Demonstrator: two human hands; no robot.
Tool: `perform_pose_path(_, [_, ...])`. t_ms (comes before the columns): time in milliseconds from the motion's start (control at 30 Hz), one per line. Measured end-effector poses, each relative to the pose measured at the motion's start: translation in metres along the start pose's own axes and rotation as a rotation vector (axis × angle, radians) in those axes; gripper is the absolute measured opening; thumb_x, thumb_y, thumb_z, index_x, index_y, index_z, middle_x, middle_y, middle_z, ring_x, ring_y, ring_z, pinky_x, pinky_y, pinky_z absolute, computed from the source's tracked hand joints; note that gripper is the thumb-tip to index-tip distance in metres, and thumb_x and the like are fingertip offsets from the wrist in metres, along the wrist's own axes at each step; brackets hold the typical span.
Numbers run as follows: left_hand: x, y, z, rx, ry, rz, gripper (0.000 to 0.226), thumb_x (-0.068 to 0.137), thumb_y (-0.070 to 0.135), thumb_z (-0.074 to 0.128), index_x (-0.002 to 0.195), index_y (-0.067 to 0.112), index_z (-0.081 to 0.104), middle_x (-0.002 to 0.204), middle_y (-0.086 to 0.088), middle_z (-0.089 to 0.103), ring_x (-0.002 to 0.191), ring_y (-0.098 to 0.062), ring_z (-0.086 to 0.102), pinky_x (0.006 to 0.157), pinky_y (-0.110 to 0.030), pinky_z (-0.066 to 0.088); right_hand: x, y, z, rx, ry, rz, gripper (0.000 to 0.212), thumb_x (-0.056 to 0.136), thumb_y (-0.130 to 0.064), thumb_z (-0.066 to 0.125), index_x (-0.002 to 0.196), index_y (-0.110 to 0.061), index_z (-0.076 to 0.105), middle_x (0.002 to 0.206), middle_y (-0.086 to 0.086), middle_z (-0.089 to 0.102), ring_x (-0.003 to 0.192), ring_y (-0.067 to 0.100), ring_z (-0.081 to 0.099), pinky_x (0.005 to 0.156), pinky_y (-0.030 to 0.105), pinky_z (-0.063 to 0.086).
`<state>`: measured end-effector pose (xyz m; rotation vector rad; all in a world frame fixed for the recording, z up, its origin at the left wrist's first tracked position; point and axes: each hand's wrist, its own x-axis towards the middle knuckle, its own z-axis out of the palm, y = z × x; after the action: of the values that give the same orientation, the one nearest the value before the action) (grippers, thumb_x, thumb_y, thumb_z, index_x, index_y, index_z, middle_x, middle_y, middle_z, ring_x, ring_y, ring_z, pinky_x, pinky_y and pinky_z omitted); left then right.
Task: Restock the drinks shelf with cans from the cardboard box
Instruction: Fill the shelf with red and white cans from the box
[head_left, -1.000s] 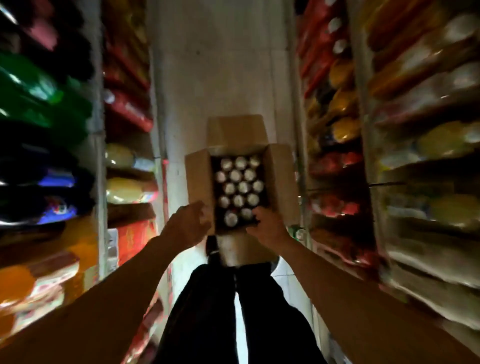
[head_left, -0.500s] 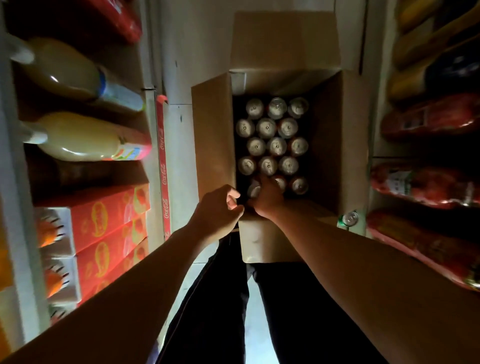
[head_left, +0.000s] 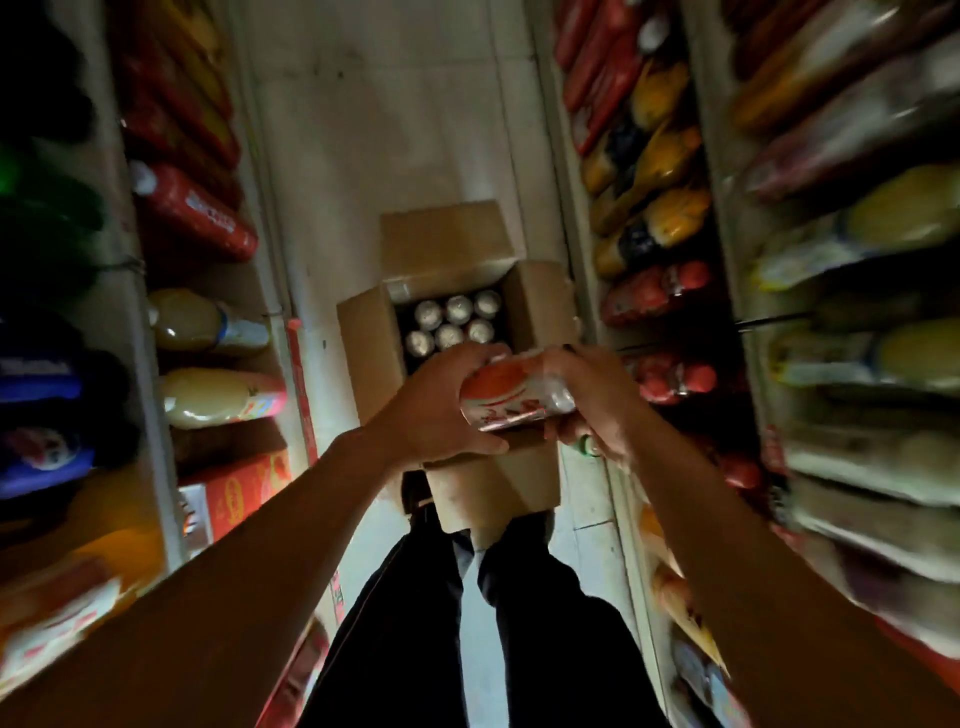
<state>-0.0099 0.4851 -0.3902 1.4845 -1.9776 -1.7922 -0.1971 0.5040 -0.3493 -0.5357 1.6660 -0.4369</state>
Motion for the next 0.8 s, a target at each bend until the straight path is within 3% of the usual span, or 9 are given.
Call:
perform_pose_path(100, [-0.024,0.115,-0.025,0.051,-0.026,0.14,0.059,0.055,0.021,0.092,0.103,0.03,0.059,0.093,0.018,0.068,0.084,0.014,0.063,0.075,-0.008,0.048,-0.105,-0.071,-0.052,0.048,0.018,-0.106,0.043,0.067,-0.045,0.065,0.085,-0.006,0.071,0.061,0.02,0.065,0.043,0.027,0.054,0.039,0.021,0.037])
perform_pose_path(167, [-0.041,0.176,-0.032,0.033,-0.057,0.206,0.056,0.054,0.021,0.088,0.104,0.024,0.064,0.093,0.009,0.073,0.086,0.0,0.069,0.077,-0.022,0.056,-0.163,-0.1,-0.078,0.046,0.044,-0.196,0.043,0.073,-0.046,0.066,0.094,-0.009,0.072,0.076,0.022,0.072,0.049,0.027,0.059,0.043,0.024,0.044])
perform_pose_path(233, [-0.061,0.242,-0.036,0.016,-0.062,0.265,0.057,0.053,0.019,0.086,0.106,0.021,0.066,0.094,0.005,0.075,0.089,-0.009,0.072,0.08,-0.03,0.057,-0.226,-0.121,-0.109,0.101,0.1,-0.321,0.035,0.073,-0.044,0.072,0.093,-0.017,0.071,0.077,0.016,0.073,0.053,0.025,0.062,0.05,0.03,0.05])
perform_pose_path(300, [-0.08,0.293,-0.032,0.014,-0.079,0.311,0.056,0.054,0.013,0.089,0.106,0.02,0.068,0.092,0.005,0.076,0.084,-0.006,0.071,0.077,-0.027,0.056,-0.278,-0.127,-0.129,0.151,0.181,-0.485,0.029,0.07,-0.033,0.084,0.092,-0.022,0.07,0.074,0.007,0.073,0.058,0.02,0.065,0.057,0.036,0.054])
perform_pose_path(433, [-0.117,0.398,-0.011,0.01,-0.141,0.434,0.05,0.059,0.004,0.09,0.099,0.025,0.068,0.09,0.005,0.076,0.081,-0.004,0.07,0.074,-0.024,0.053,-0.367,-0.123,-0.165,0.254,0.473,-0.674,0.057,0.063,-0.012,0.091,0.113,-0.014,0.064,0.094,0.001,0.076,0.085,0.014,0.073,0.072,0.031,0.059])
perform_pose_path(533, [-0.128,0.453,0.014,0.023,-0.174,0.533,0.066,0.047,0.03,0.095,0.105,0.04,0.065,0.1,0.007,0.075,0.096,-0.011,0.07,0.085,-0.036,0.057,-0.413,-0.118,-0.188,0.245,0.639,-0.751,0.054,0.059,-0.028,0.094,0.104,-0.016,0.067,0.091,0.001,0.076,0.084,0.018,0.073,0.075,0.04,0.06])
perform_pose_path(600, [-0.136,0.488,0.039,0.033,-0.189,0.598,0.082,0.042,0.041,0.095,0.115,0.046,0.058,0.111,0.009,0.072,0.105,-0.013,0.068,0.093,-0.044,0.055,-0.444,-0.111,-0.212,0.253,0.764,-0.78,0.048,0.059,-0.025,0.093,0.099,-0.017,0.068,0.083,-0.003,0.075,0.075,0.008,0.072,0.065,0.027,0.058])
perform_pose_path(667, [-0.137,0.513,0.059,-0.002,-0.195,0.656,0.09,0.046,0.035,0.095,0.125,0.042,0.052,0.117,0.008,0.069,0.109,-0.011,0.066,0.094,-0.041,0.055,-0.46,-0.107,-0.233,0.263,0.849,-0.804,0.043,0.061,-0.018,0.092,0.097,-0.017,0.068,0.081,-0.004,0.075,0.07,0.003,0.07,0.059,0.019,0.053])
perform_pose_path(800, [-0.141,0.551,0.089,0.178,-0.1,0.871,0.076,0.057,0.05,0.089,0.123,0.033,0.055,0.115,0.015,0.065,0.105,-0.001,0.063,0.09,-0.024,0.053,-0.477,-0.089,-0.271,0.269,1.077,-0.77,0.038,0.061,-0.026,0.09,0.092,-0.022,0.068,0.08,-0.006,0.073,0.073,0.002,0.068,0.064,0.024,0.056])
